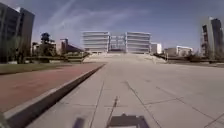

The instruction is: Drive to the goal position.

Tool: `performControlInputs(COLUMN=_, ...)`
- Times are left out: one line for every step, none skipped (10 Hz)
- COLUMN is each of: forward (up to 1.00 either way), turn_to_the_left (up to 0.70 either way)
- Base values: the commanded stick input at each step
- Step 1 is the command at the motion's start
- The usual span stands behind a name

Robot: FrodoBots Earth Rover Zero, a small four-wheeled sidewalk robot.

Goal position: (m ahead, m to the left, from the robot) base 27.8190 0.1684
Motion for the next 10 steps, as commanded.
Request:
performControlInputs(forward=0.70, turn_to_the_left=0.00)
performControlInputs(forward=0.70, turn_to_the_left=0.00)
performControlInputs(forward=0.70, turn_to_the_left=0.00)
performControlInputs(forward=0.70, turn_to_the_left=0.00)
performControlInputs(forward=0.70, turn_to_the_left=0.00)
performControlInputs(forward=0.70, turn_to_the_left=0.00)
performControlInputs(forward=0.70, turn_to_the_left=0.00)
performControlInputs(forward=0.70, turn_to_the_left=0.00)
performControlInputs(forward=0.70, turn_to_the_left=0.00)
performControlInputs(forward=0.70, turn_to_the_left=0.00)
